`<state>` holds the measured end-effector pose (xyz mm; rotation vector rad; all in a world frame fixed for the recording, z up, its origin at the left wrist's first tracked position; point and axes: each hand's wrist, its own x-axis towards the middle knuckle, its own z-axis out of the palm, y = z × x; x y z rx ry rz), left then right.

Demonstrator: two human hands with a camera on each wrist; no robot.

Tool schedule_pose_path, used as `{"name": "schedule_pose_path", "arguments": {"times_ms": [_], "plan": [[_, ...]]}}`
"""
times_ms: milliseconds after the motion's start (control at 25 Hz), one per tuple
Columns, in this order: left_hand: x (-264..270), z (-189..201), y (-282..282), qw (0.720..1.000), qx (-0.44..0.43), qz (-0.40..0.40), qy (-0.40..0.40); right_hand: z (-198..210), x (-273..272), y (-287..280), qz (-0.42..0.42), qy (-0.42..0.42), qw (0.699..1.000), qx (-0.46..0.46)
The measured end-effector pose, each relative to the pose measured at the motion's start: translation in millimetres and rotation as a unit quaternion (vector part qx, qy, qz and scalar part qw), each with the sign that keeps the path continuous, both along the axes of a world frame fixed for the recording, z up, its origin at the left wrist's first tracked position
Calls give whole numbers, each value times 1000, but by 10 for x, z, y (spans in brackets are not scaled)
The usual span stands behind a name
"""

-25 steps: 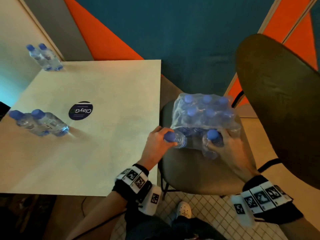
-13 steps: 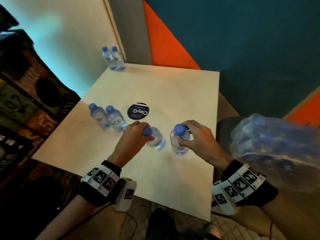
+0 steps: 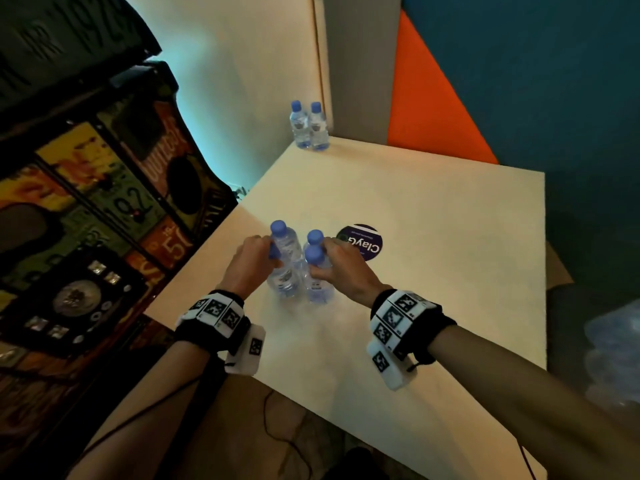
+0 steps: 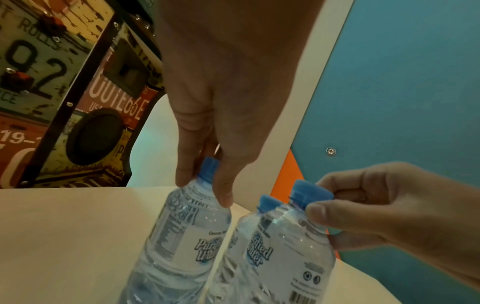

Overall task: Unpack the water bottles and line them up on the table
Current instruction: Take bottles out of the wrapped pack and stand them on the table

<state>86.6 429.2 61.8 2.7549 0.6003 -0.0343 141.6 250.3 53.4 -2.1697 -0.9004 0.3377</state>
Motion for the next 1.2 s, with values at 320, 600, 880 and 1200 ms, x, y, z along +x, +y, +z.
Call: {"name": "schedule_pose_path", "arguments": {"times_ms": [320,600,880,1200], "plan": [[94,-189,122,998,35,-33,40,-310,-105,219,0,-10,997,-72],[81,-130,60,996,35,-36,73,-224,-103,35,51,15,995,-80],[-210,-8,-785,982,171,-75,-22,-130,-67,-1352,52,-27,989,-136],[-41,-136,-3625,949,94,-279,-117,-298,-425,-4324,-90,21,979,-184]]}}
